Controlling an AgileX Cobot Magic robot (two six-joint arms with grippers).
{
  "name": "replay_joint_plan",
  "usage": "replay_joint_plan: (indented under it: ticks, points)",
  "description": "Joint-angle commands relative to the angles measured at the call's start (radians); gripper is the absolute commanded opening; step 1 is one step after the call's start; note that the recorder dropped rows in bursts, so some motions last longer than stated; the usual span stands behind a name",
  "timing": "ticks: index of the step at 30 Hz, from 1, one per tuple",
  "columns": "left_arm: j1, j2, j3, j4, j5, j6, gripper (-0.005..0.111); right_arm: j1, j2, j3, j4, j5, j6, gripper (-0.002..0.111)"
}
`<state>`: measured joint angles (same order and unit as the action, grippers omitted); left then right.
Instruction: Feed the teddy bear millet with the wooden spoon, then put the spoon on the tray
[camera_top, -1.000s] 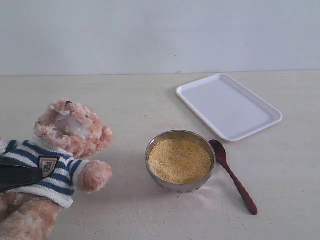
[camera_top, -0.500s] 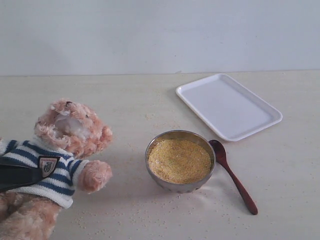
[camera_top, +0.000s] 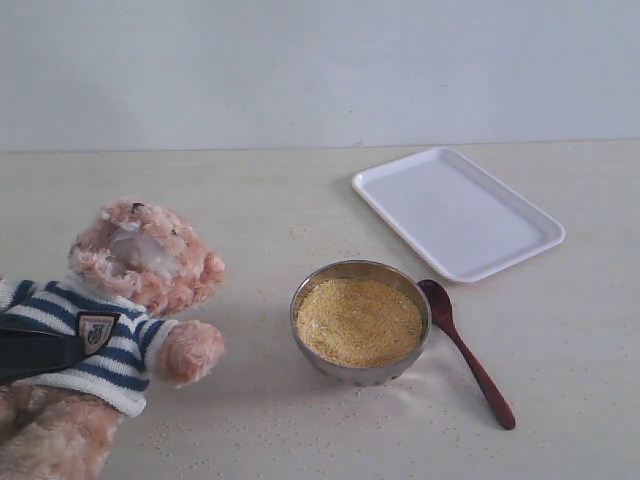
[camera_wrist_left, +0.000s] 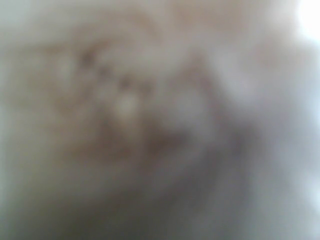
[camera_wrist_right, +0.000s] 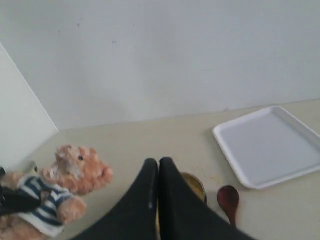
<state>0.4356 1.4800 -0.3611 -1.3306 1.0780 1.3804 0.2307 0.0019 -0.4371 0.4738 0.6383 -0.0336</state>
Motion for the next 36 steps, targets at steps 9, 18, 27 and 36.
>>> replay_joint_plan:
  ticks: [9, 18, 27, 36]
  points:
    - [0.002, -0.001, -0.001, -0.023, 0.016, 0.009, 0.005, 0.056, 0.359, -0.094, -0.241, 0.221, -0.115, 0.004]
    - [0.002, -0.001, -0.001, -0.023, 0.016, 0.009, 0.005, 0.18, 0.922, -0.257, -0.366, 0.201, -0.194, 0.054]
    - [0.002, -0.001, -0.001, -0.023, 0.016, 0.009, 0.005, 0.293, 1.377, -0.298, -0.459, 0.013, -0.102, 0.058]
    - [0.002, -0.001, -0.001, -0.023, 0.016, 0.009, 0.005, 0.298, 1.6, -0.301, -0.482, -0.17, -0.08, 0.058]
